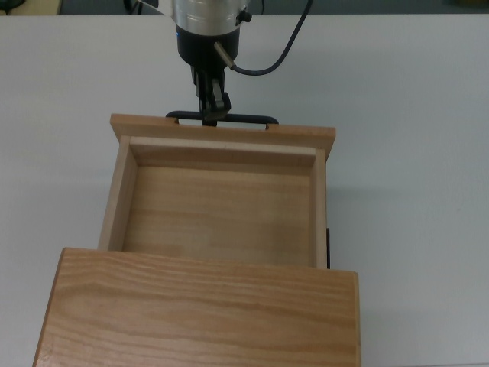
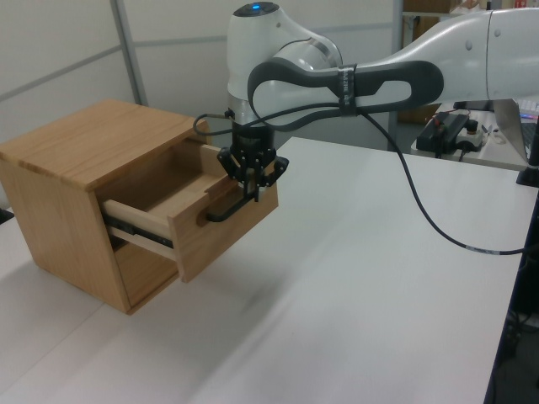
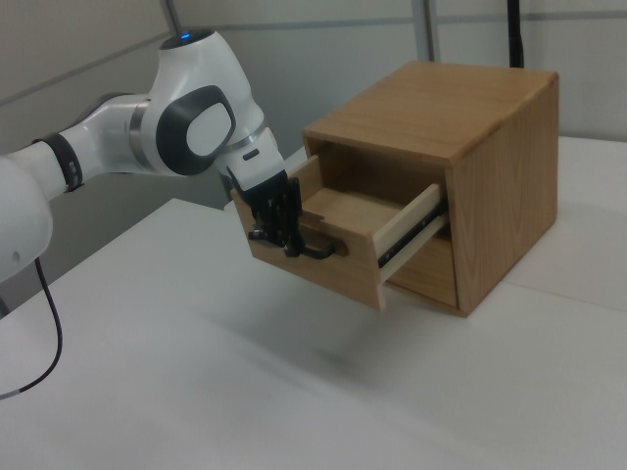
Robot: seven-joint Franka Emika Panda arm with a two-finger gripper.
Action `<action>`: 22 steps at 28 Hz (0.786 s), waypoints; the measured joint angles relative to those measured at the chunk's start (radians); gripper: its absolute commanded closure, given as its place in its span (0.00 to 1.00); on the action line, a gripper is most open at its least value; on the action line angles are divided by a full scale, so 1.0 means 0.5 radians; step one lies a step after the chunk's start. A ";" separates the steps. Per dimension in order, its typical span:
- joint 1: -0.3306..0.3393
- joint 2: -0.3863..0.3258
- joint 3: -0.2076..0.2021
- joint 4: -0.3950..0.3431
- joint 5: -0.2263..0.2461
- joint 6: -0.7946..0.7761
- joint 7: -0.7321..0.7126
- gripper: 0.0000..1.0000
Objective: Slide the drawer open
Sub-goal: 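Pull the handle outward, sliding the upper drawer out of the cabinet, then open the gripper and lift it up off the drawer handle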
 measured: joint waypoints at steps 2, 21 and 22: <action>-0.002 -0.009 0.000 -0.001 0.000 -0.031 0.000 1.00; -0.022 -0.135 0.000 -0.015 0.000 -0.181 -0.021 0.97; -0.023 -0.138 0.000 -0.014 0.000 -0.181 -0.021 0.84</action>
